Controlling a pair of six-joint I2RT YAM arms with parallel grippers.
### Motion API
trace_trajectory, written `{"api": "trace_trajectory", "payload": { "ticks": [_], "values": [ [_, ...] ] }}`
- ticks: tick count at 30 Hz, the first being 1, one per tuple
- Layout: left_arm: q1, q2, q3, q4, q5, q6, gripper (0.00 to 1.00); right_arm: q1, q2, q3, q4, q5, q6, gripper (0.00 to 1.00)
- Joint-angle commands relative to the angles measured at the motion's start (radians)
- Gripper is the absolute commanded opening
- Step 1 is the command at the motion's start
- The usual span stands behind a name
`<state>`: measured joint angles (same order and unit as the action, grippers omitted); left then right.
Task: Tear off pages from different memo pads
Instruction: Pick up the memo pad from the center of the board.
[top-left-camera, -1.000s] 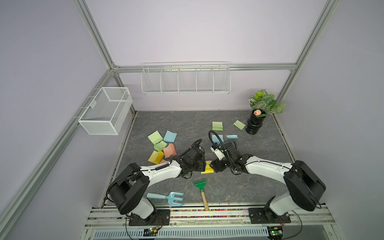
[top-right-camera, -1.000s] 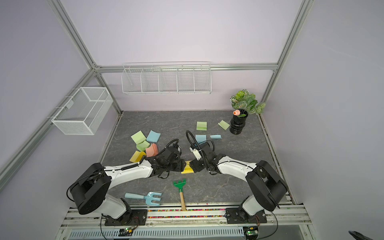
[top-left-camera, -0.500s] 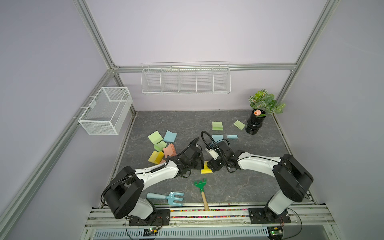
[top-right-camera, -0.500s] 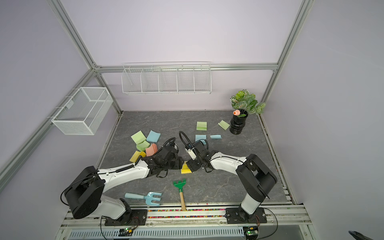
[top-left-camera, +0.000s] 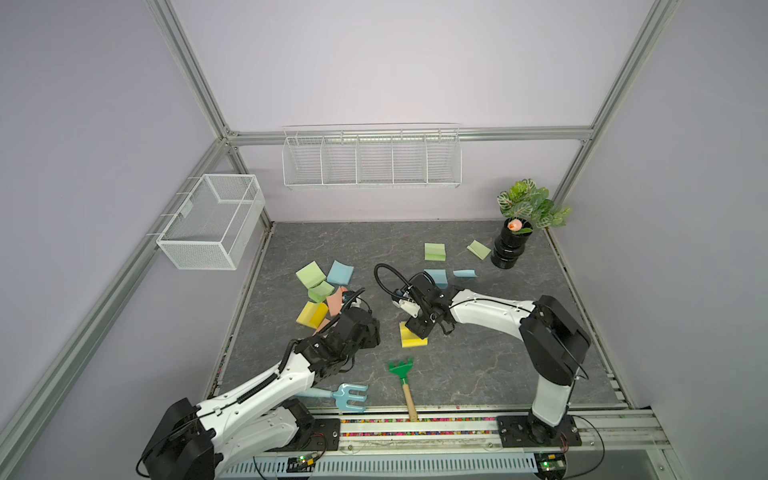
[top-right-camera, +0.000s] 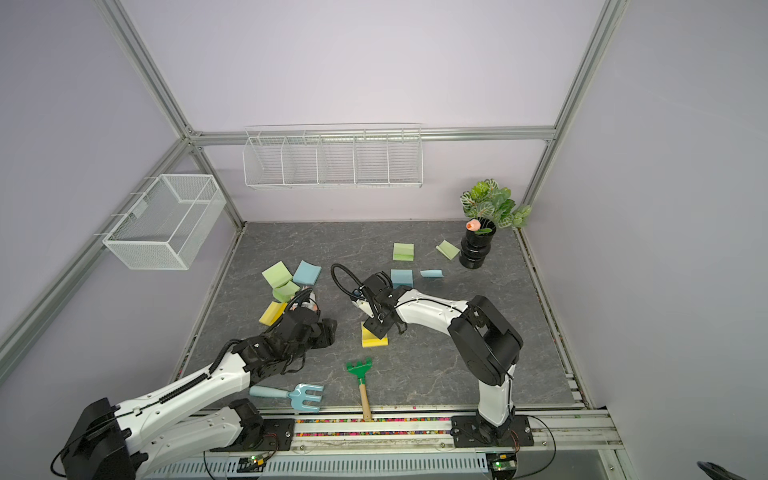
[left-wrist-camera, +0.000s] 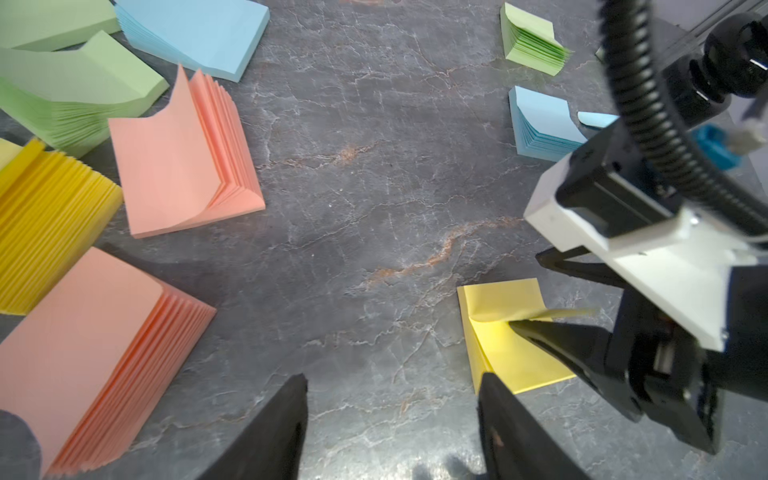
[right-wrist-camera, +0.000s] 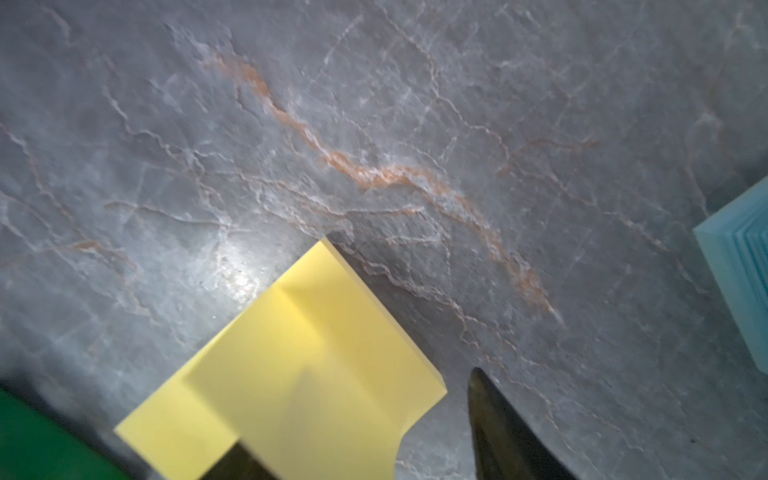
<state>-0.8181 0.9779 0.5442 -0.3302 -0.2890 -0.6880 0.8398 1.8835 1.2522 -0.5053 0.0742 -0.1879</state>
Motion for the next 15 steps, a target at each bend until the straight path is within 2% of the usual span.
{"api": "trace_trajectory", "payload": {
  "ticks": [1, 3, 6, 11, 15],
  "values": [
    [0.005, -0.05, -0.043, -0.013, -0.039, -0.028, 0.67, 0.016, 0.046, 0.05, -0.107, -0.036, -0.096, 0.47],
    [0.005, -0.072, -0.072, 0.003, -0.035, -0.028, 0.67, 0.017, 0.059, 0.065, -0.115, -0.068, -0.126, 0.27],
    [0.006, -0.084, -0.091, 0.006, -0.029, -0.028, 0.67, 0.017, 0.059, 0.069, -0.123, -0.08, -0.163, 0.09],
    [0.006, -0.086, -0.105, 0.033, 0.005, -0.017, 0.67, 0.017, -0.009, 0.034, -0.128, -0.176, -0.251, 0.06],
    [0.005, -0.088, -0.101, 0.089, 0.104, 0.021, 0.7, 0.005, -0.097, -0.006, -0.097, -0.242, -0.347, 0.07]
  ]
}}
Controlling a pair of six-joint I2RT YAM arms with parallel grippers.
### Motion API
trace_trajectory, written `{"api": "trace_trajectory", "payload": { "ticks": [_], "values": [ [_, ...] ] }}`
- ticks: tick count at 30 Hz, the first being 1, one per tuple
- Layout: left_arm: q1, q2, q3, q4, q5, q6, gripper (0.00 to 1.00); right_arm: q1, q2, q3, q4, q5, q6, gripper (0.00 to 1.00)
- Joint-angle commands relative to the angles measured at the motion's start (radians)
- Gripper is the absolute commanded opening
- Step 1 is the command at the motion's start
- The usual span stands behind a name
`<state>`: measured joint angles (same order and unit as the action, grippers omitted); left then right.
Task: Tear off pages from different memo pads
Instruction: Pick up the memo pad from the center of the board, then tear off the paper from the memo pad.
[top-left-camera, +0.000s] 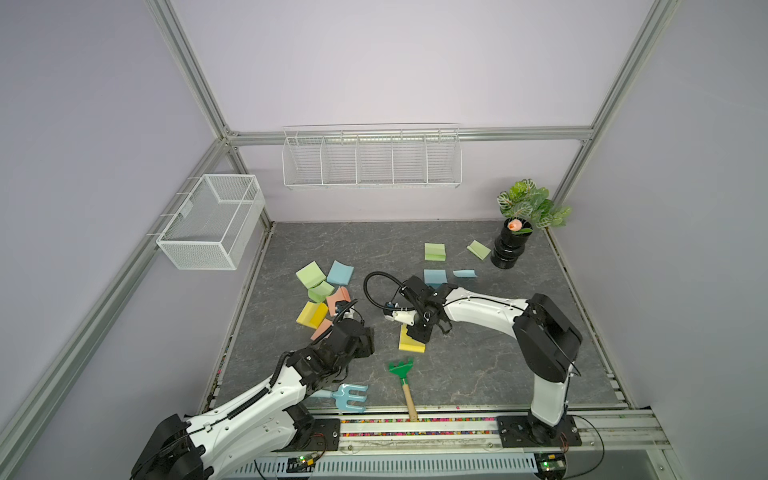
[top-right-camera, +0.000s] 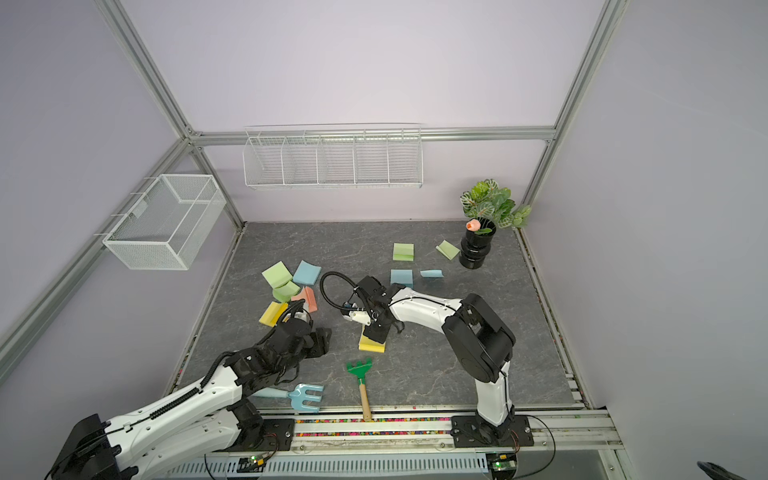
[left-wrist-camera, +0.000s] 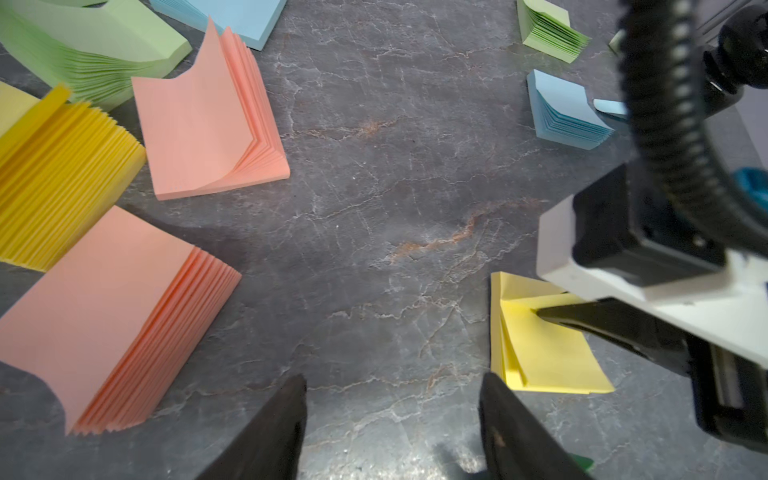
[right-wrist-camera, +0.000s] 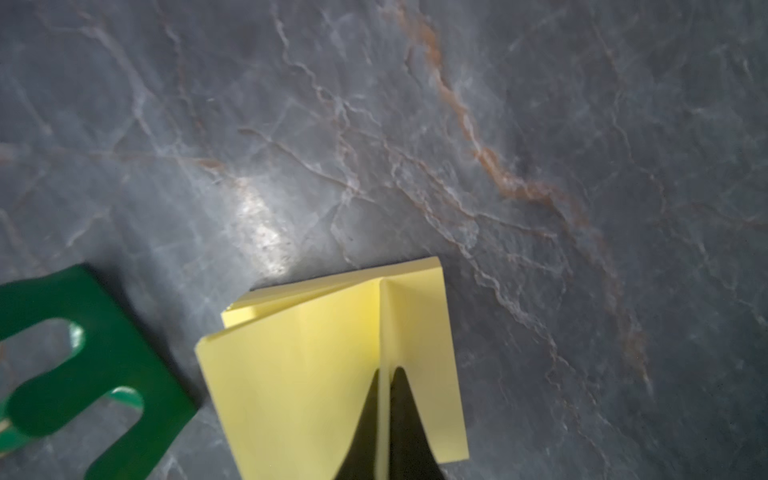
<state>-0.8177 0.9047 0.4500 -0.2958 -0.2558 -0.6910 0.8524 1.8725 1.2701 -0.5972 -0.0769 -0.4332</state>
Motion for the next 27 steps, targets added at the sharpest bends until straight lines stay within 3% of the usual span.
{"api": "trace_trajectory", "payload": {
  "ticks": [1, 10, 20, 27],
  "values": [
    [0.006, -0.016, -0.003, 0.068, 0.111, 0.039, 0.71, -0.012, -0.106, -0.028, -0.001, -0.102, -0.121, 0.07],
    [0.005, -0.078, -0.014, 0.223, 0.407, 0.152, 0.86, -0.045, -0.255, -0.003, -0.078, -0.212, -0.277, 0.07],
    [0.006, -0.09, 0.039, 0.189, 0.481, 0.216, 0.92, -0.047, -0.346, 0.001, -0.115, -0.411, -0.319, 0.07],
    [0.005, -0.046, 0.046, 0.244, 0.568, 0.22, 0.88, -0.046, -0.423, -0.042, -0.1, -0.446, -0.361, 0.07]
  ]
}}
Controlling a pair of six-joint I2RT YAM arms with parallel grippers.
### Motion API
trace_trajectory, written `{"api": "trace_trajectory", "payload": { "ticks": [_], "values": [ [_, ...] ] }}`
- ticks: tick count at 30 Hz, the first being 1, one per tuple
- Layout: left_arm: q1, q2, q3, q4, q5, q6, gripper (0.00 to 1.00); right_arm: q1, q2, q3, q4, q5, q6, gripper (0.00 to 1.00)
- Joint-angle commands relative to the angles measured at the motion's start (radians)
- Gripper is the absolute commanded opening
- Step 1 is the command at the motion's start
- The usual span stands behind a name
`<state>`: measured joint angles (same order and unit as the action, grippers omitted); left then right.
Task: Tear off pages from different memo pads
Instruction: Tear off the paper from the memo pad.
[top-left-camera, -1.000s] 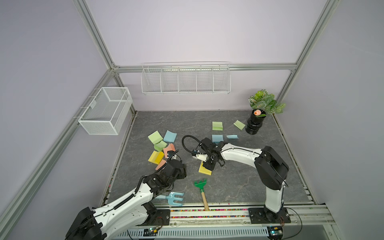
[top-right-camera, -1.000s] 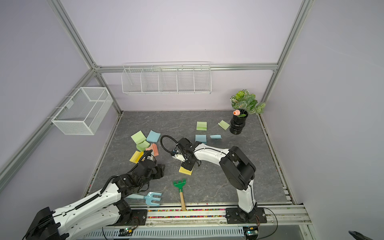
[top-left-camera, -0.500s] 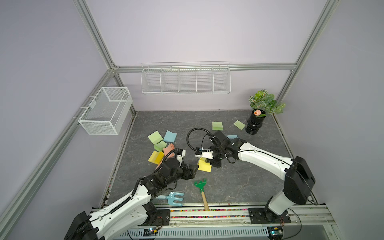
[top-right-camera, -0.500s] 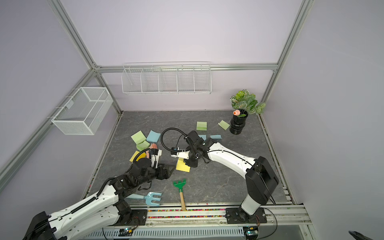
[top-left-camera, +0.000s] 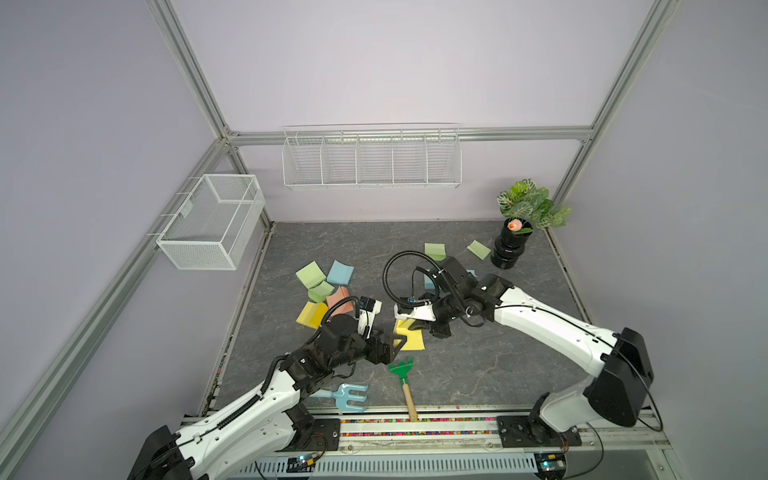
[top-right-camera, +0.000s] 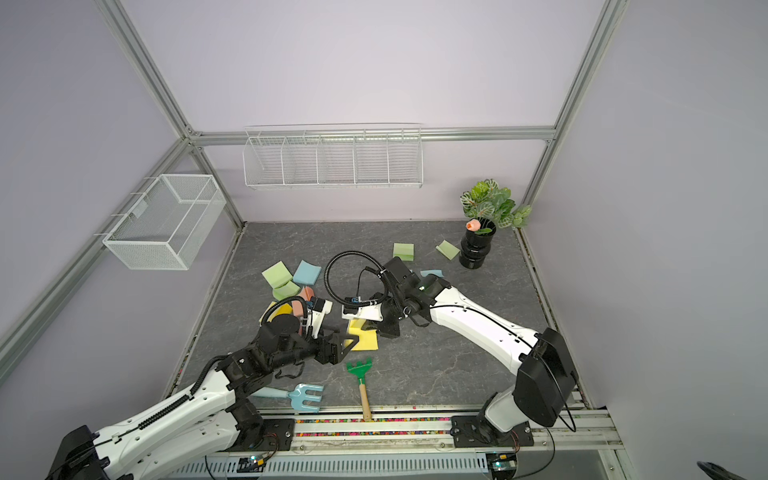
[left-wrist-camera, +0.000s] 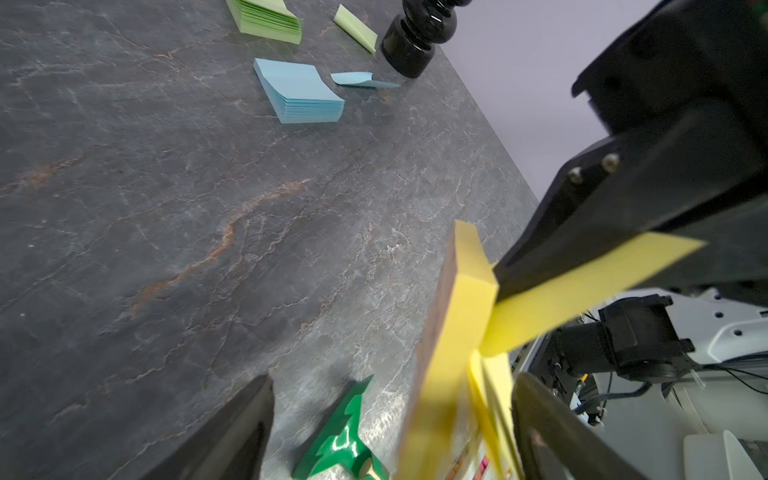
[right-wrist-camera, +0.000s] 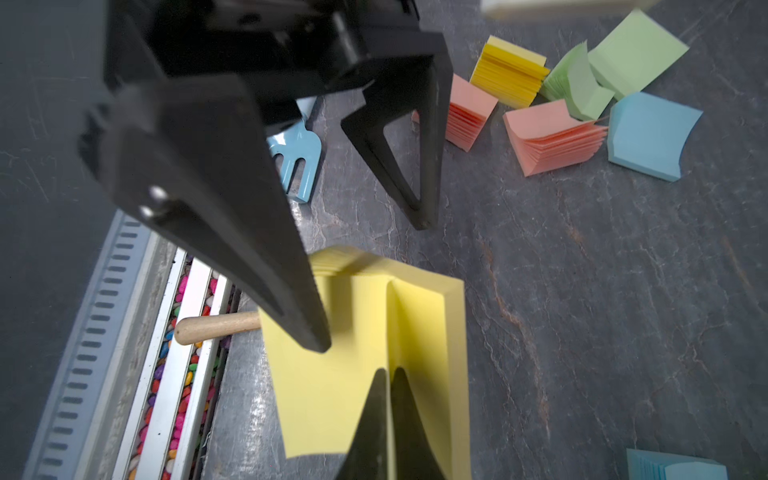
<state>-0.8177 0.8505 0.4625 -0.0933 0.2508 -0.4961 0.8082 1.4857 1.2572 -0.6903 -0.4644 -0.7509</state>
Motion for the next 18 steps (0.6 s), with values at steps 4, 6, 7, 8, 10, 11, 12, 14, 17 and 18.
{"api": "trace_trajectory", "payload": {
  "ticks": [4, 6, 7, 8, 10, 11, 12, 14, 17, 18],
  "values": [
    [0.005, -0.008, 0.035, 0.057, 0.075, 0.021, 0.87, -0.002, -0.055, -0.05, 0.001, -0.07, -0.063, 0.07],
    [0.005, -0.024, 0.024, 0.078, 0.081, 0.011, 0.86, -0.001, -0.056, -0.052, 0.0, -0.075, -0.065, 0.06],
    [0.005, -0.027, 0.019, 0.088, 0.083, 0.008, 0.86, -0.002, -0.055, -0.051, -0.002, -0.078, -0.066, 0.06],
    [0.006, -0.031, 0.016, 0.093, 0.088, 0.007, 0.85, -0.001, -0.054, -0.05, -0.004, -0.079, -0.066, 0.06],
    [0.005, -0.034, 0.016, 0.09, 0.09, 0.009, 0.78, 0.0, -0.053, -0.05, -0.006, -0.079, -0.064, 0.07],
    [0.005, -0.036, 0.016, 0.085, 0.085, 0.012, 0.7, -0.002, -0.055, -0.05, -0.006, -0.079, -0.063, 0.06],
    [0.005, -0.034, 0.018, 0.08, 0.083, 0.013, 0.61, -0.001, -0.057, -0.05, -0.002, -0.076, -0.058, 0.07],
    [0.005, -0.034, 0.016, 0.081, 0.084, 0.014, 0.44, -0.002, -0.063, -0.051, 0.006, -0.073, -0.051, 0.07],
    [0.005, -0.037, 0.012, 0.085, 0.086, 0.018, 0.25, -0.003, -0.077, -0.058, 0.024, -0.068, -0.044, 0.07],
    [0.005, -0.043, 0.01, 0.085, 0.084, 0.018, 0.22, -0.002, -0.082, -0.059, 0.033, -0.063, -0.041, 0.07]
  ]
}}
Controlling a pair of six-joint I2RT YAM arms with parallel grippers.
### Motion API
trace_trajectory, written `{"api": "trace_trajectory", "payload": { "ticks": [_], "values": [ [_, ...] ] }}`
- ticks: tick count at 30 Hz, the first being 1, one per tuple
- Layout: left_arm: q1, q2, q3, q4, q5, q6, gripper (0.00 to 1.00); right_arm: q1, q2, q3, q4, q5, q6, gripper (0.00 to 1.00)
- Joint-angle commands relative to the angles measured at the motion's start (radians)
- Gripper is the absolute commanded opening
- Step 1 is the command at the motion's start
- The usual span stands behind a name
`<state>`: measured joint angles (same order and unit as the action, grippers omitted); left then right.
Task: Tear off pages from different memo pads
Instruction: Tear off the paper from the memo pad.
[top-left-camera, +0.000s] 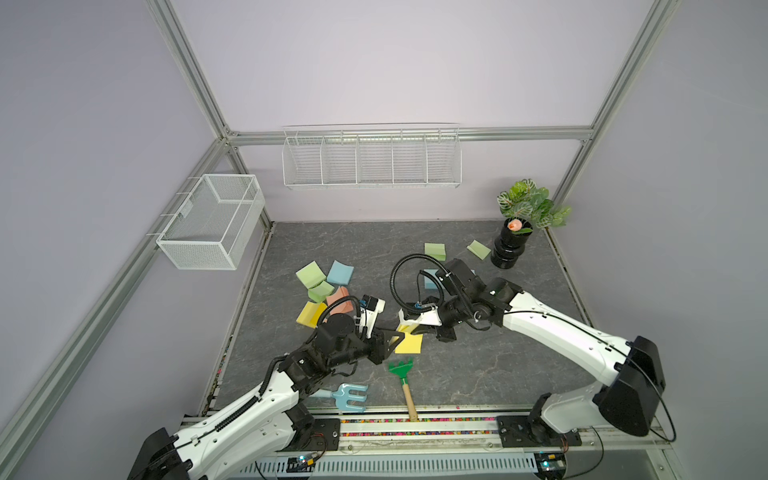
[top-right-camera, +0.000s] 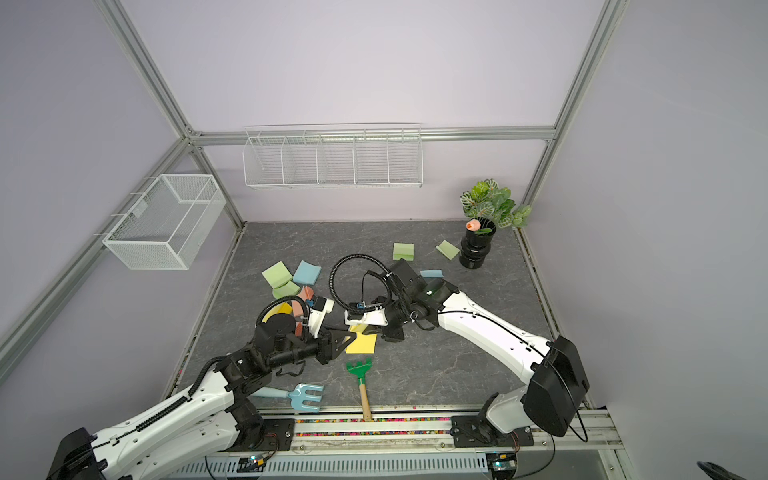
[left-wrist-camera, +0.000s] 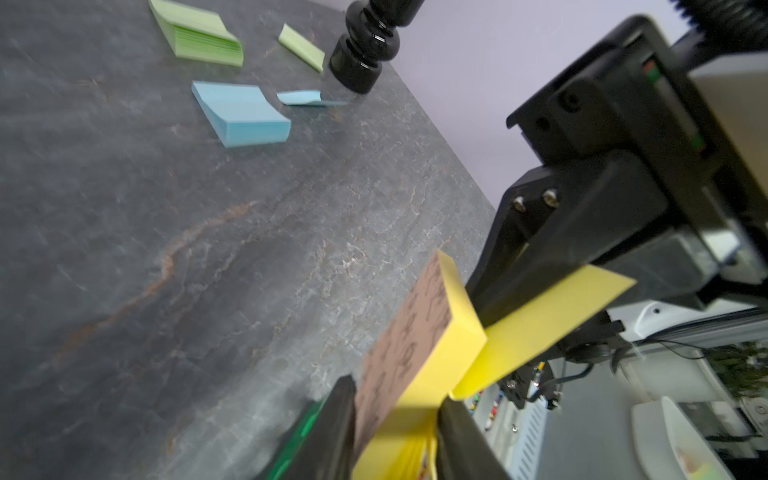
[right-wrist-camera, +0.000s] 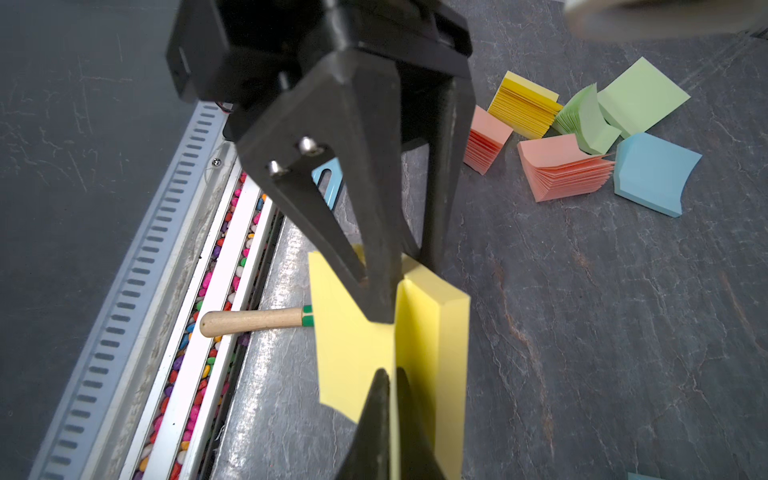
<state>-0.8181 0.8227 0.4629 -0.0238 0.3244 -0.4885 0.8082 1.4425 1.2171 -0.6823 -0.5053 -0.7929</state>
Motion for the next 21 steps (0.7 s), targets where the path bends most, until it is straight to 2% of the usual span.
{"api": "trace_trajectory", "payload": {
  "ticks": [1, 7, 13, 17, 21],
  "values": [
    [0.005, -0.02, 0.007, 0.015, 0.01, 0.009, 0.21, -0.002, -0.043, -0.022, 0.033, -0.013, 0.005, 0.07],
    [0.006, -0.061, -0.006, -0.016, -0.054, 0.009, 0.13, -0.004, -0.092, -0.048, 0.085, 0.043, 0.027, 0.07],
    [0.006, -0.059, 0.004, -0.099, -0.183, 0.011, 0.13, -0.004, -0.166, -0.096, 0.187, 0.189, 0.041, 0.07],
    [0.005, -0.064, 0.024, -0.192, -0.303, -0.01, 0.13, -0.005, -0.174, -0.085, 0.187, 0.249, 0.035, 0.06],
    [0.005, -0.131, 0.017, -0.256, -0.409, -0.05, 0.13, -0.013, -0.166, -0.068, 0.171, 0.324, -0.011, 0.07]
  ]
}}
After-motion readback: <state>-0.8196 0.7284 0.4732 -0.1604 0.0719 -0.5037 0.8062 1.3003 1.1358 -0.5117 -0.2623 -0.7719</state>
